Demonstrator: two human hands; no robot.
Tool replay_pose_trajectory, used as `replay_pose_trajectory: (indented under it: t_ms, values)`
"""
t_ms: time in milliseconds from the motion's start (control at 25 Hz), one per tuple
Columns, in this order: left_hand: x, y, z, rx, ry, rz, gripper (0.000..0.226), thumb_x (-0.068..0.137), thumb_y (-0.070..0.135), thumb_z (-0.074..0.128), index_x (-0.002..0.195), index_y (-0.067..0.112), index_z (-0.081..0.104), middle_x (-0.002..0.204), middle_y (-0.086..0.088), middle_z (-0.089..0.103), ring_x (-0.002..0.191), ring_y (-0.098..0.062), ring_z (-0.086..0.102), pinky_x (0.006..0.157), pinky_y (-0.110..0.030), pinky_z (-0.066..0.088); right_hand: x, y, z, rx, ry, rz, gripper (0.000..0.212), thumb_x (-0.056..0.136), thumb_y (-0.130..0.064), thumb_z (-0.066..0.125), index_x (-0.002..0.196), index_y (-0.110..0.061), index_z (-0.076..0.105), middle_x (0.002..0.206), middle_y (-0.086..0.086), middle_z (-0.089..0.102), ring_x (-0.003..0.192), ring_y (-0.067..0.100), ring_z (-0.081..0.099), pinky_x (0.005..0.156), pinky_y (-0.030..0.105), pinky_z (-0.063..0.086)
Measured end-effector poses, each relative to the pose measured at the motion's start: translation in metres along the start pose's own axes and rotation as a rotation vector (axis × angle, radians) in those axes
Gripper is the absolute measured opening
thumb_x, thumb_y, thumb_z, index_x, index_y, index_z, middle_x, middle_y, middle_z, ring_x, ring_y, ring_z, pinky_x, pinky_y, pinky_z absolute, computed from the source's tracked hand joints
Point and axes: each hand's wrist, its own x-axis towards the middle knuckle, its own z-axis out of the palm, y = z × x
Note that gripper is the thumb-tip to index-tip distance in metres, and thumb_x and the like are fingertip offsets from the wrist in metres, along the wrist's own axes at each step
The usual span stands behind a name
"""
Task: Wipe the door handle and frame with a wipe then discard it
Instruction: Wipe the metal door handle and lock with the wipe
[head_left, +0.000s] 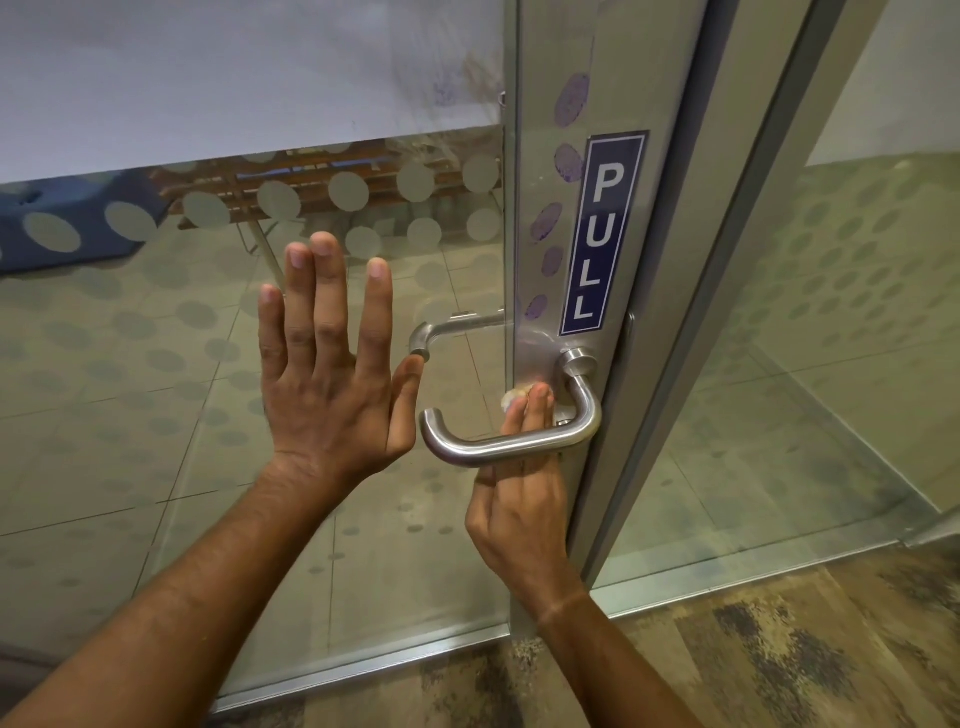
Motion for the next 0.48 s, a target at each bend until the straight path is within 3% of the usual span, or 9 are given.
replay_pose_trajectory:
  t_ms: [80, 200, 280, 320, 360, 400, 440, 480]
  values:
    - [0.0, 0.0, 0.0, 0.008, 0.0, -0.002, 0.076, 0.092, 0.043, 0.044, 0.151, 0.005, 0.016, 0.155, -0.022, 0.004, 0.149, -0.02, -0.023, 0.123, -0.041, -0.01, -0.012, 0.001, -0.001, 0.033, -0.006, 0.042, 0.083, 0.09, -0.009, 0.06, 0.154, -0.008, 0.006, 0.159, 0.01, 0.013, 0.146, 0.031, 0.024, 0.116, 0.039, 0.032]
    - [0.0, 0.0, 0.0, 0.019, -0.009, 0.006, 0.075, 0.094, 0.045, 0.04, 0.152, 0.006, 0.014, 0.158, -0.021, -0.001, 0.149, -0.02, -0.023, 0.123, -0.041, -0.01, -0.002, -0.009, 0.004, 0.091, -0.002, 0.062, 0.074, 0.094, -0.012, 0.046, 0.154, -0.005, 0.004, 0.163, 0.008, -0.001, 0.149, 0.032, 0.018, 0.117, 0.039, 0.03]
    - [0.0, 0.001, 0.001, 0.023, -0.007, 0.001, 0.075, 0.094, 0.045, 0.04, 0.152, 0.005, 0.015, 0.152, -0.024, 0.008, 0.149, -0.02, -0.023, 0.123, -0.041, -0.01, 0.0, -0.007, 0.006, 0.034, 0.047, 0.039, 0.062, 0.092, -0.004, 0.044, 0.149, 0.006, 0.023, 0.159, 0.02, 0.018, 0.143, 0.036, 0.03, 0.112, 0.04, 0.036]
    - [0.0, 0.001, 0.001, 0.027, 0.002, 0.0, 0.074, 0.095, 0.045, 0.04, 0.152, 0.005, 0.015, 0.15, -0.025, 0.01, 0.149, -0.02, -0.023, 0.123, -0.041, -0.01, -0.002, -0.003, 0.005, 0.01, 0.088, 0.032, 0.053, 0.09, 0.002, 0.05, 0.141, 0.008, 0.039, 0.149, 0.025, 0.04, 0.133, 0.037, 0.047, 0.105, 0.039, 0.045]
    - [0.0, 0.001, 0.001, 0.031, 0.013, 0.001, 0.074, 0.095, 0.045, 0.04, 0.152, 0.004, 0.016, 0.15, -0.026, 0.011, 0.15, -0.02, -0.023, 0.123, -0.041, -0.009, -0.006, 0.0, 0.002, 0.028, 0.14, 0.067, 0.042, 0.086, 0.007, 0.057, 0.128, 0.007, 0.056, 0.129, 0.023, 0.061, 0.111, 0.035, 0.065, 0.091, 0.033, 0.056]
    - [-0.001, 0.0, 0.0, 0.031, 0.021, 0.002, 0.073, 0.095, 0.044, 0.04, 0.152, 0.004, 0.017, 0.149, -0.026, 0.011, 0.15, -0.02, -0.022, 0.123, -0.041, -0.009, -0.009, 0.001, -0.003, 0.076, 0.187, 0.147, 0.03, 0.082, 0.011, 0.063, 0.111, 0.004, 0.069, 0.103, 0.017, 0.072, 0.08, 0.026, 0.071, 0.071, 0.022, 0.057]
    - [0.0, 0.001, -0.001, 0.025, 0.026, 0.009, 0.073, 0.095, 0.044, 0.041, 0.151, 0.003, 0.017, 0.149, -0.027, 0.011, 0.15, -0.02, -0.022, 0.123, -0.041, -0.009, -0.009, 0.0, -0.008, 0.141, 0.221, 0.241, 0.022, 0.078, 0.013, 0.066, 0.094, 0.0, 0.074, 0.081, 0.01, 0.071, 0.061, 0.015, 0.061, 0.057, 0.014, 0.048]
    - [0.0, 0.0, -0.001, 0.022, 0.027, 0.018, 0.073, 0.095, 0.043, 0.042, 0.151, 0.002, 0.018, 0.149, -0.029, 0.011, 0.15, -0.021, -0.022, 0.123, -0.041, -0.008, -0.007, -0.003, -0.01, 0.206, 0.249, 0.332, 0.019, 0.077, 0.014, 0.067, 0.085, -0.001, 0.074, 0.07, 0.004, 0.067, 0.055, 0.009, 0.052, 0.053, 0.009, 0.039]
